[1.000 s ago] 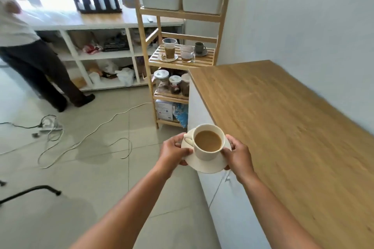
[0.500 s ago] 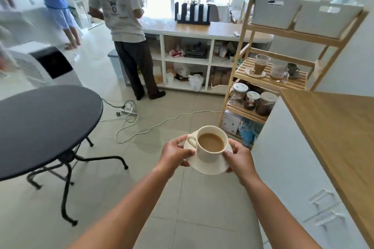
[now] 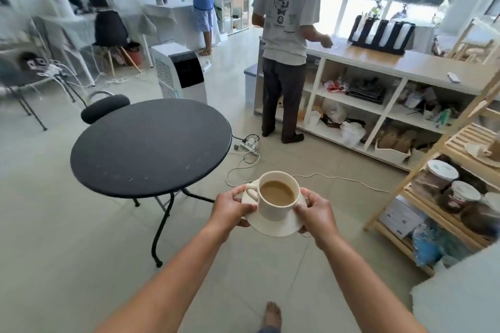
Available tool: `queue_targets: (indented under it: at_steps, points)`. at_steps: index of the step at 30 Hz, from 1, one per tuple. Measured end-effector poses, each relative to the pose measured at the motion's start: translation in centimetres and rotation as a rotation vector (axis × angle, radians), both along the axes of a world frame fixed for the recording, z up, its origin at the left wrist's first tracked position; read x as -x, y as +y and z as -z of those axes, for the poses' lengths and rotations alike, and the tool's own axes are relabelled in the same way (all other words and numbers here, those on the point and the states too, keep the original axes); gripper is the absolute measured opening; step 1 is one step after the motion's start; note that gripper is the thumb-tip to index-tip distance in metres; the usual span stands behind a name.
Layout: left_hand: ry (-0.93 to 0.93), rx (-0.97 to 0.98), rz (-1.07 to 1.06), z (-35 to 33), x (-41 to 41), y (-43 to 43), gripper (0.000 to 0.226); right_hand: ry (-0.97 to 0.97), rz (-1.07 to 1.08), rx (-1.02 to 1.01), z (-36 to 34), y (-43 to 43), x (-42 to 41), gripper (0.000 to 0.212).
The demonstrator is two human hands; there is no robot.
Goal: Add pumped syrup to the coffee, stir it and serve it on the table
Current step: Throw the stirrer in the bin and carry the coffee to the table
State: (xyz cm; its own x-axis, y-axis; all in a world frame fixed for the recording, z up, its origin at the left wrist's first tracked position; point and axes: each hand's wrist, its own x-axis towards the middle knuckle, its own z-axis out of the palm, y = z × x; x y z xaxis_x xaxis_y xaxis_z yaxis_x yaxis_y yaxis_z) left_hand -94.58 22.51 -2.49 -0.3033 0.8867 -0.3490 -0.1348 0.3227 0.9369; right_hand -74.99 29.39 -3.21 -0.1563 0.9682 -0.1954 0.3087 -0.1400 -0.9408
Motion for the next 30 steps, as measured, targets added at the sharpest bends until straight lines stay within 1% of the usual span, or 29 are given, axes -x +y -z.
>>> queue_targets:
  at_steps: [9,14,18,24,28,30]
  points:
    - [0.044,0.019,-0.274,0.7,10.0,4.9,0.043,-0.004,-0.282,-0.012,0.3,9.6,12.8,0.041]
    - [0.059,0.039,-0.436,0.9,14.8,8.2,0.044,-0.022,-0.42,-0.012,0.2,15.1,19.6,0.04]
    - [0.064,0.062,-0.549,1.4,18.1,10.5,0.045,-0.061,-0.572,-0.031,0.6,19.0,24.5,0.034]
    - [0.034,0.077,-0.684,2.2,22.7,12.6,0.044,-0.1,-0.665,-0.029,2.1,22.8,31.2,0.04]
    - [0.039,0.107,-0.741,3.1,26.2,14.0,0.045,-0.142,-0.697,-0.077,3.3,24.7,35.6,0.032]
    - [0.041,0.113,-0.753,3.7,28.1,14.8,0.046,-0.133,-0.714,-0.055,3.7,25.5,37.7,0.033]
